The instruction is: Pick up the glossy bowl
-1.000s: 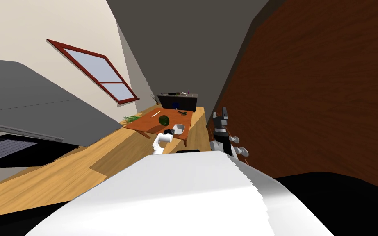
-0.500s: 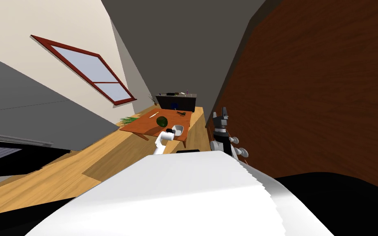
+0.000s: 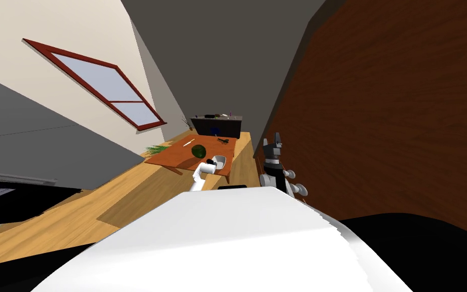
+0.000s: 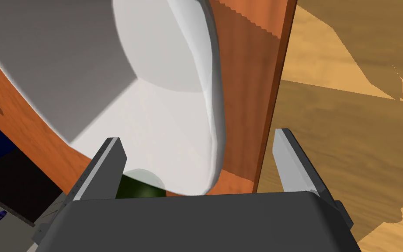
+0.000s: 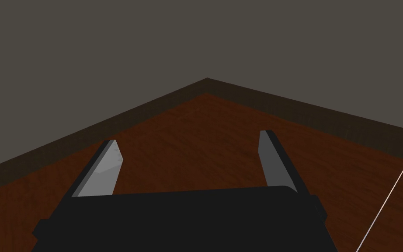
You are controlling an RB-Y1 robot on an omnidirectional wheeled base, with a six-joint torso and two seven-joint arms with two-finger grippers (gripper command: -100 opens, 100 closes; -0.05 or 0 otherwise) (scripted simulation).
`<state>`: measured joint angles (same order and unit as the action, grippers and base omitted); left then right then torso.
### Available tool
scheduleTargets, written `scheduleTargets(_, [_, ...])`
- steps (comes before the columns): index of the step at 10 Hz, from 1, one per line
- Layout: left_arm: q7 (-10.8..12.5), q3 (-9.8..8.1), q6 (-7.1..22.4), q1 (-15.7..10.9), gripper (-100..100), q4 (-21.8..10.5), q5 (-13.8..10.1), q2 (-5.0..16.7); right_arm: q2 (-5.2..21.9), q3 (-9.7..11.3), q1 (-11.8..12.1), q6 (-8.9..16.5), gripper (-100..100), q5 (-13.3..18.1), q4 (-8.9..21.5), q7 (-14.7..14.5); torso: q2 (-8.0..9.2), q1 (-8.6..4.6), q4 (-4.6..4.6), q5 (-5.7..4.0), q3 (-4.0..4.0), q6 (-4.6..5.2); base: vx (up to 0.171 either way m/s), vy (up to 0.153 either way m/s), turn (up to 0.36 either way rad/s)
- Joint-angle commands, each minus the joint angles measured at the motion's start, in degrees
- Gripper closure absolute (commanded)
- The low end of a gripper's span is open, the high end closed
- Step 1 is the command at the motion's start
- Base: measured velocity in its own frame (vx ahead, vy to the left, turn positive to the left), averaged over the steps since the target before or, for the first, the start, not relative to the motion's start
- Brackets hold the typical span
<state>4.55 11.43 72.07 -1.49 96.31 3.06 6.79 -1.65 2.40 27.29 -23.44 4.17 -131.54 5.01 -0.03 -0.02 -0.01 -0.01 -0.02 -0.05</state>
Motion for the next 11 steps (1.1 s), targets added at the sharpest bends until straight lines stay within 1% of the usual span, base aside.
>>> scheduleTargets(1, [0.7, -2.86, -2.1, -1.6, -100, -2.9, -1.7, 2.8, 0.0, 0.0, 0.0, 0.0, 0, 0.0, 0.0, 0.0, 0.00, 0.00, 0.00, 0.00, 0.00, 0.00, -0.090, 0.005, -0.369])
scheduleTargets(2, [0.7, -3.01, -2.1, -1.6, -100, -4.2, -1.7, 2.8, 0.0, 0.0, 0.0, 0.0, 0, 0.0, 0.0, 0.0, 0.27, 0.03, 0.05, 0.00, 0.14, 0.06, -0.125, 0.027, -0.400])
scheduleTargets(3, [0.7, -3.01, -2.1, -1.6, -100, -5.4, -1.7, 2.8, 0.0, 0.0, 0.0, 0.0, 0, 0.0, 0.0, 0.0, 0.45, 0.08, 0.09, 0.02, 0.25, 0.03, -0.079, 0.022, -0.112])
scheduleTargets(4, [1.5, -5.65, -4.3, -3.1, -100, -7.7, -3.4, 5.5, 0.0, 0.0, 0.0, 0.0, 0, 0.0, 0.0, 0.0, 0.37, 0.12, 0.08, 0.02, 0.22, -0.02, -0.133, 0.031, -0.327])
scheduleTargets(5, [1.5, -6.02, -4.3, -3.1, -100, -9.6, -3.4, 5.6, 0.0, 0.0, 0.0, 0.0, 0, 0.0, 0.0, 0.0, 0.51, 0.16, 0.11, 0.03, 0.29, 0.04, -0.118, 0.017, -0.450])
scheduleTargets(6, [1.5, -6.02, -4.3, -3.1, -100, -10.7, -3.4, 5.6, 0.0, 0.0, 0.0, 0.0, 0, 0.0, 0.0, 0.0, 0.49, 0.10, 0.11, 0.02, 0.29, 0.04, -0.050, 0.001, -0.085])
scheduleTargets(7, [2.2, -8.74, -6.4, -4.7, -100, -13.0, -5.1, 8.4, 0.0, 0.0, 0.0, 0.0, 0, 0.0, 0.0, 0.0, 0.30, 0.08, 0.07, 0.02, 0.18, -0.03, -0.123, 0.004, -0.281])
scheduleTargets(8, [2.2, -9.03, -6.4, -4.7, -100, -14.8, -5.1, 8.4, 0.0, 0.0, 0.0, 0.0, 0, 0.0, 0.0, 0.0, 0.45, 0.10, 0.10, 0.01, 0.26, 0.03, -0.129, 0.000, -0.433])
scheduleTargets(9, [2.2, -9.03, -6.4, -4.7, -100, -16.0, -5.1, 8.4, 0.0, 0.0, 0.0, 0.0, 0, 0.0, 0.0, 0.0, 0.50, 0.07, 0.11, 0.02, 0.29, 0.03, -0.053, -0.002, -0.107])
scheduleTargets(10, [2.9, -11.77, -8.6, -6.3, -100, -17.8, -6.8, 11.2, 0.0, 0.0, 0.0, 0.0, 0, 0.0, 0.0, 0.0, 0.30, 0.09, 0.08, 0.02, 0.19, -0.03, -0.101, -0.012, -0.365])
scheduleTargets(11, [2.9, -12.03, -8.6, -6.3, -100, -18.1, -6.8, 11.2, 0.0, 0.0, 0.0, 0.0, 0, 0.0, 0.0, 0.0, 0.40, 0.07, 0.09, 0.01, 0.23, 0.04, -0.111, -0.010, -0.362])
